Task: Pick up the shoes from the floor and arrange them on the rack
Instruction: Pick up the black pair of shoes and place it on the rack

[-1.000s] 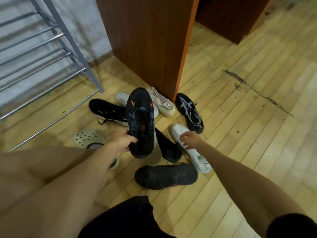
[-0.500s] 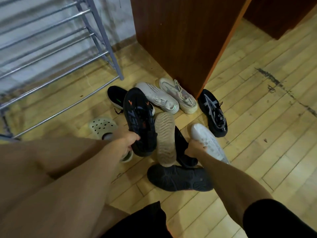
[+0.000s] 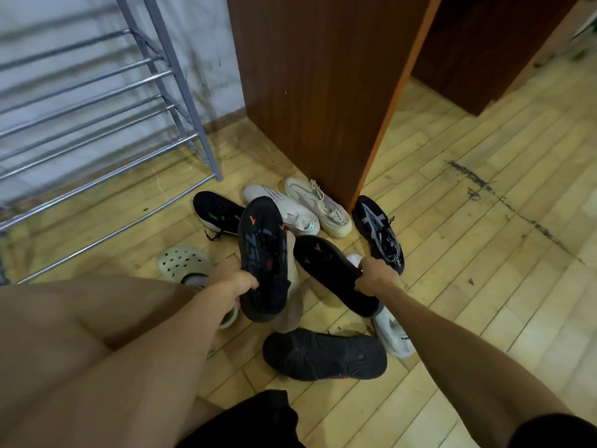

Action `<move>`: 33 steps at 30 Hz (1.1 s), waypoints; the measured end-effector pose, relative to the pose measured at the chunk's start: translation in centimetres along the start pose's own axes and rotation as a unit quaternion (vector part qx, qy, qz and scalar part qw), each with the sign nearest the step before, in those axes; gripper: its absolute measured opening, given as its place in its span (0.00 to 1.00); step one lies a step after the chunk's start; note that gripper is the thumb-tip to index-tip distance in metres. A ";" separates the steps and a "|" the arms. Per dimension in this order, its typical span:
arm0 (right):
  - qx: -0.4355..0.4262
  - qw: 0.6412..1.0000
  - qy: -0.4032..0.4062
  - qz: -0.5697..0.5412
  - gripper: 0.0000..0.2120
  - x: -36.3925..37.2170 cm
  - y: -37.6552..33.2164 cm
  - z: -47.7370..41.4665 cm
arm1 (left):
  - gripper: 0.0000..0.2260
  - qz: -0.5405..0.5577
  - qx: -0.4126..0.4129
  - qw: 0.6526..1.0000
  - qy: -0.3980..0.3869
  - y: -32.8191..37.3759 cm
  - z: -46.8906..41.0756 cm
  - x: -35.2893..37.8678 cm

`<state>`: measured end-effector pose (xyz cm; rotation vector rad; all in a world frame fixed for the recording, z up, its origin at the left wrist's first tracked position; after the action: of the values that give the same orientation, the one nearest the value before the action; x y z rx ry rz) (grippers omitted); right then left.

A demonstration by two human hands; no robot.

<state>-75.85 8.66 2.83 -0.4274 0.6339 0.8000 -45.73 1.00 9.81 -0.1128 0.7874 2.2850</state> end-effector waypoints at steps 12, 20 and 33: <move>-0.129 0.794 -0.190 -0.562 0.20 1.9 -4.2 3.3 | 0.10 0.099 0.037 0.994 -0.019 1.0 1.0 0.5; -0.212 0.759 -0.266 -0.556 0.17 -2.8 -11.9 5.8 | 0.06 0.136 0.110 0.983 0.051 5.5 5.0 -6.9; -0.178 0.919 -0.214 -0.279 0.11 -10.7 -23.1 8.5 | 0.17 0.182 0.041 0.982 0.019 5.3 5.9 -13.0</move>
<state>-60.76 -6.59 18.92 -0.7011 -0.0610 0.4291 -38.63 -6.38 21.08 0.0283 0.9872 2.5942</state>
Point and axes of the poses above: each hand's wrist, its own z-axis away from the middle knuckle, its own x-axis out of the palm, y = z × x, the point moved 8 cm from there along -z, towards the middle knuckle, and after that the axes turned 14 degrees about -y, right-handed, at the moved point
